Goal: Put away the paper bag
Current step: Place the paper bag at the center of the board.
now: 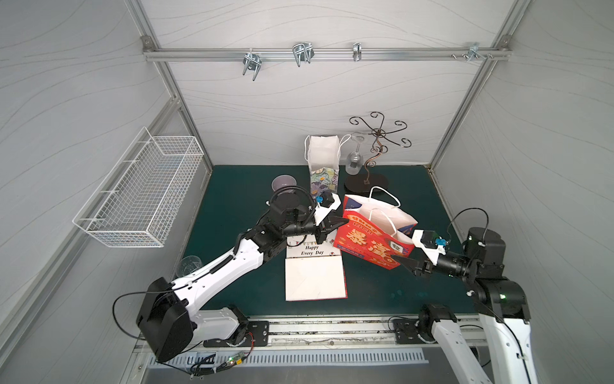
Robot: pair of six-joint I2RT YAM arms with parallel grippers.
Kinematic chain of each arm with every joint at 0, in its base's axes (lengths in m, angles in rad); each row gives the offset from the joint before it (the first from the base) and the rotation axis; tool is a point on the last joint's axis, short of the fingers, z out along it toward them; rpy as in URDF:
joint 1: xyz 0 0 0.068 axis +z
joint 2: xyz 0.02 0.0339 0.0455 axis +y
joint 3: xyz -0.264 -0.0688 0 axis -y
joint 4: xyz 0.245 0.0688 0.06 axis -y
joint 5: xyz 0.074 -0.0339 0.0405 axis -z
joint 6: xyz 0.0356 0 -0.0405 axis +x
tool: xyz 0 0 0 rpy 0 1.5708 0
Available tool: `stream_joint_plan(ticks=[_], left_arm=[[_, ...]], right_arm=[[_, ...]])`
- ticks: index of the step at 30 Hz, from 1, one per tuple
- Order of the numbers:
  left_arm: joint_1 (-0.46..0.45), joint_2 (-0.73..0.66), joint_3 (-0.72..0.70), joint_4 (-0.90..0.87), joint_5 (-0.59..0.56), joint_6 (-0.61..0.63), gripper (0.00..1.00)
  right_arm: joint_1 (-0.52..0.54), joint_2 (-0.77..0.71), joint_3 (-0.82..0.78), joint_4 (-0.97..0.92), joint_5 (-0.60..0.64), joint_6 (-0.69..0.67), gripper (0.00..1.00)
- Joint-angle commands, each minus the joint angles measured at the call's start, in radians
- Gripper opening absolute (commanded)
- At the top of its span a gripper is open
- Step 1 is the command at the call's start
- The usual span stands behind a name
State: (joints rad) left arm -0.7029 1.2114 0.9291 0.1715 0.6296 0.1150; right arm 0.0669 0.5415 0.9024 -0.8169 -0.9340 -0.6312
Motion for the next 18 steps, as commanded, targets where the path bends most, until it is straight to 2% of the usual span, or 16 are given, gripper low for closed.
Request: stream_joint_plan(ticks=[1, 6, 10, 14, 18], left_arm=[[0.000, -0.084, -0.050, -0.078, -0.063, -0.013, 0.00], [0.001, -0.242, -0.168, -0.144, -0.153, -0.040, 0.00], [0.000, -0.338, -0.247, -0.176, -0.210, -0.071, 0.00], [0.000, -0.441, -0.331, -0.191, -0.300, -0.089, 0.00], [0.000, -0.534, -0.393, -0.202, -0.396, -0.096, 0.00]], right_arm=[[0.101, 0.022, -0.029, 0.077, -0.037, 0.130, 0.60], [0.358, 0.108, -0.056, 0.200, 0.111, 0.175, 0.64], [0.499, 0.233, -0.053, 0.250, 0.170, 0.163, 0.66], [0.518, 0.264, -0.046, 0.284, 0.197, 0.191, 0.72], [0.501, 0.159, -0.042, 0.200, 0.277, 0.235, 0.84]])
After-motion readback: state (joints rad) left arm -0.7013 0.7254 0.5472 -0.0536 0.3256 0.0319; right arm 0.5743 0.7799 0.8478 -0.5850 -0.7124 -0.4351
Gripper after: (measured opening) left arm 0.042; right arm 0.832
